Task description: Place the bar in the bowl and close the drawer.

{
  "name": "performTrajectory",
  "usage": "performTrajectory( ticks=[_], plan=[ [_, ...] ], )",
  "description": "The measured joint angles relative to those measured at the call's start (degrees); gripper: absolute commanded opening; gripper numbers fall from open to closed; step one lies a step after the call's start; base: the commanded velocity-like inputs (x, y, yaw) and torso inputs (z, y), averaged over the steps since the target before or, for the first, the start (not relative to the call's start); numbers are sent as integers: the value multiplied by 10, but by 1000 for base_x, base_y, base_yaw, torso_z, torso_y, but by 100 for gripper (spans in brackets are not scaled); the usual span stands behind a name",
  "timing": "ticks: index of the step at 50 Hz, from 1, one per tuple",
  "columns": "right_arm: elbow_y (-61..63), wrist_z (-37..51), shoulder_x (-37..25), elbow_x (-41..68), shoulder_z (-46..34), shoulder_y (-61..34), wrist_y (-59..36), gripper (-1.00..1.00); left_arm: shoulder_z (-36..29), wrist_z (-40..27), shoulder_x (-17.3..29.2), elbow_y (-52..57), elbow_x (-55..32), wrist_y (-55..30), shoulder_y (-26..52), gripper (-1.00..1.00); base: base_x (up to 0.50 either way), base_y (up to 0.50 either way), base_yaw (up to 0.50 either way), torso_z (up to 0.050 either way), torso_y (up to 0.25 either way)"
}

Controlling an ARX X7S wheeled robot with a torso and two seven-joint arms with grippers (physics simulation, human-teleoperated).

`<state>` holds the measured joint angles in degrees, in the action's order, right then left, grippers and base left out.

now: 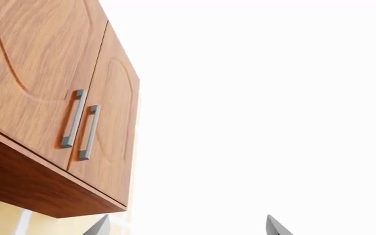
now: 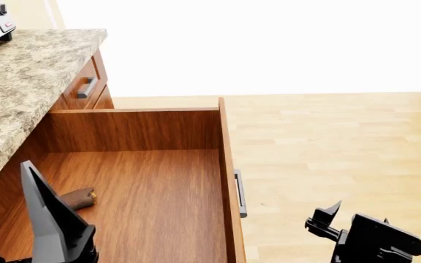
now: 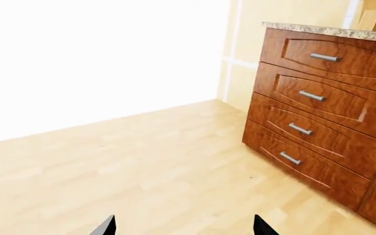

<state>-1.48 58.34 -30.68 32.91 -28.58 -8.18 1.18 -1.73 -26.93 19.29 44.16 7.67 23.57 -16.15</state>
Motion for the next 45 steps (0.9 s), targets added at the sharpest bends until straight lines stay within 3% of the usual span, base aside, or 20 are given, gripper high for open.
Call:
performTrajectory(
  ticks=[45],
  plan=[
    [-146, -84, 87, -32, -59, -58, 13, 100, -4, -9, 6, 0, 4, -4, -1, 100, 0, 0, 0, 0, 0]
  ],
)
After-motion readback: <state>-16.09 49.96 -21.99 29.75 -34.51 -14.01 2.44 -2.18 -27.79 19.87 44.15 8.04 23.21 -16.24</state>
